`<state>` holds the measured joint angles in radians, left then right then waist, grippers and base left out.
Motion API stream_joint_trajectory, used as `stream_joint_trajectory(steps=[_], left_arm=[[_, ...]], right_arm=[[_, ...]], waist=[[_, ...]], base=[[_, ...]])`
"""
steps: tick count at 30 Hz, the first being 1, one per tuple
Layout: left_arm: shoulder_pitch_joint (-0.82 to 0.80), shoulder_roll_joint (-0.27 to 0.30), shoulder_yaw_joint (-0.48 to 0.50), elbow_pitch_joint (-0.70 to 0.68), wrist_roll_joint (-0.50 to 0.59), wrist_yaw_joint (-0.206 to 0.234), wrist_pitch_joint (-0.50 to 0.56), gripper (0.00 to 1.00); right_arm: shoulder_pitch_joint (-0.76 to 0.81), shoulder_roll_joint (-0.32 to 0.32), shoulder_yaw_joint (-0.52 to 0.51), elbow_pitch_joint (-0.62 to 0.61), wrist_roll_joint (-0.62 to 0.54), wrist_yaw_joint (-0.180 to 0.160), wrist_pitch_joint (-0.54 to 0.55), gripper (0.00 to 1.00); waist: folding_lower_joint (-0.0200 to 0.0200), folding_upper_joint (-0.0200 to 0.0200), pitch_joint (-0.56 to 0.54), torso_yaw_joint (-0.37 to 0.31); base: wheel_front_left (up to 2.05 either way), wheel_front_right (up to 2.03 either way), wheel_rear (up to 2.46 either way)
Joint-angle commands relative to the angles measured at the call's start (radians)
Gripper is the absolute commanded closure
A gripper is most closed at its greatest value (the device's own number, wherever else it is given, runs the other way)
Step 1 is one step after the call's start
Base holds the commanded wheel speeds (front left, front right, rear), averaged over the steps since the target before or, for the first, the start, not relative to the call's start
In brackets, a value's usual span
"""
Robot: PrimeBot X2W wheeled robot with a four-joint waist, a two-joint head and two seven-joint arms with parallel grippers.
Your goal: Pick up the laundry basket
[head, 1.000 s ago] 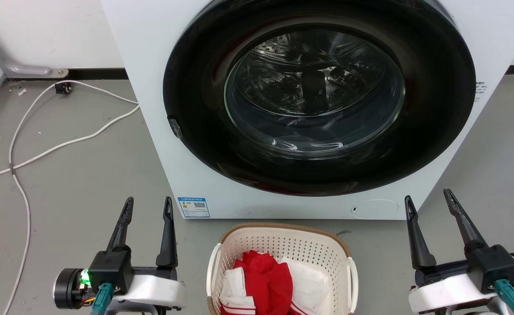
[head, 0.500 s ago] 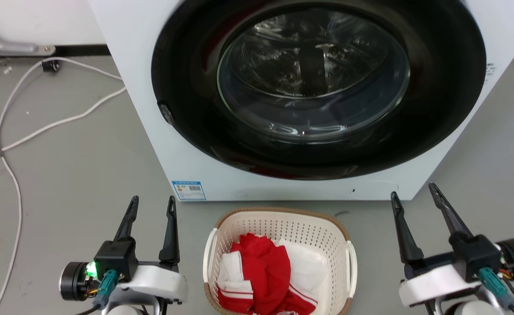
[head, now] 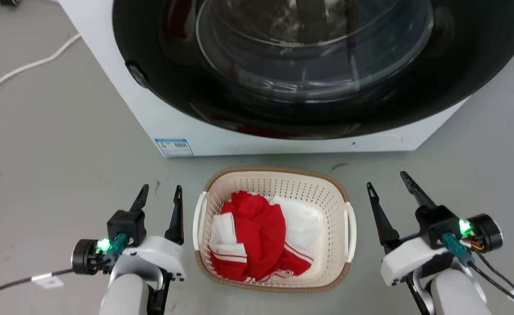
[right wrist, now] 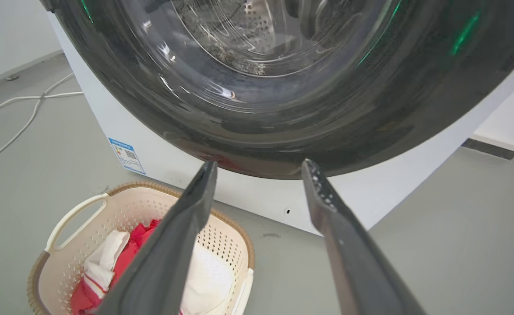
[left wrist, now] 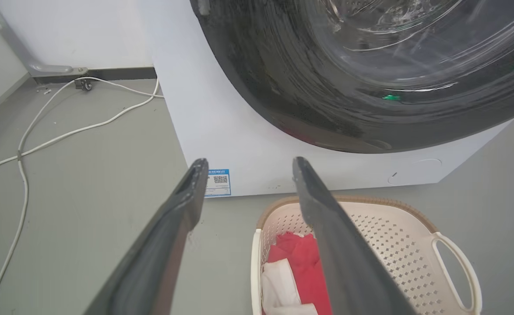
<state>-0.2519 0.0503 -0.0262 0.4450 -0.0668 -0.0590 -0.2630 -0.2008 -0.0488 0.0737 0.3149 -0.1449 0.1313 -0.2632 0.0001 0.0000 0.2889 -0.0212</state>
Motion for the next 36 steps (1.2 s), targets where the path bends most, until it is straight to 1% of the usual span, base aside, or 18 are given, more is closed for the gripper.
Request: stream_joint_trajectory(steps=[1,2,5,13,20,30,36], left_arm=[[-0.035,0.004,-0.001,0.037,0.005,-0.008,-0.003,0.00],[-0.035,0.004,-0.001,0.037,0.005,-0.008,-0.003,0.00],[-0.083,0.007,0.000,0.110,0.011,-0.014,-0.003,0.00],[-0.214,0.025,-0.003,0.276,0.031,-0.017,-0.003,0.00],[-0.337,0.050,-0.029,0.445,0.042,-0.034,-0.003,0.00],[-0.480,0.080,-0.072,0.623,0.050,-0.053,-0.003,0.00],[-0.554,0.082,-0.099,0.732,0.048,-0.063,-0.003,0.00]], right_arm=[[-0.038,-0.003,0.003,0.032,-0.008,-0.001,-0.002,0.00],[-0.038,-0.003,0.003,0.032,-0.008,-0.001,-0.002,0.00],[-0.075,-0.002,0.010,0.144,-0.020,-0.001,-0.002,0.00],[-0.226,-0.002,0.037,0.373,-0.053,-0.001,-0.002,0.00],[-0.344,-0.002,0.064,0.531,-0.070,-0.001,-0.002,0.00],[-0.472,-0.002,0.097,0.718,-0.067,-0.001,-0.002,0.00],[-0.528,-0.002,0.121,0.792,-0.048,-0.001,-0.002,0.00]], waist=[[-0.0001,0.0000,0.045,-0.008],[-0.0001,0.0000,0.045,-0.008],[-0.0001,0.0000,0.084,-0.010],[-0.0001,0.0000,0.193,-0.022],[-0.0001,0.0000,0.271,-0.028],[-0.0001,0.0000,0.366,-0.033],[-0.0001,0.0000,0.416,-0.036]], base=[[0.00,0.00,0.00],[0.00,0.00,0.00],[0.00,0.00,0.00],[0.00,0.00,0.00],[0.00,0.00,0.00],[0.00,0.00,0.00],[0.00,0.00,0.00]])
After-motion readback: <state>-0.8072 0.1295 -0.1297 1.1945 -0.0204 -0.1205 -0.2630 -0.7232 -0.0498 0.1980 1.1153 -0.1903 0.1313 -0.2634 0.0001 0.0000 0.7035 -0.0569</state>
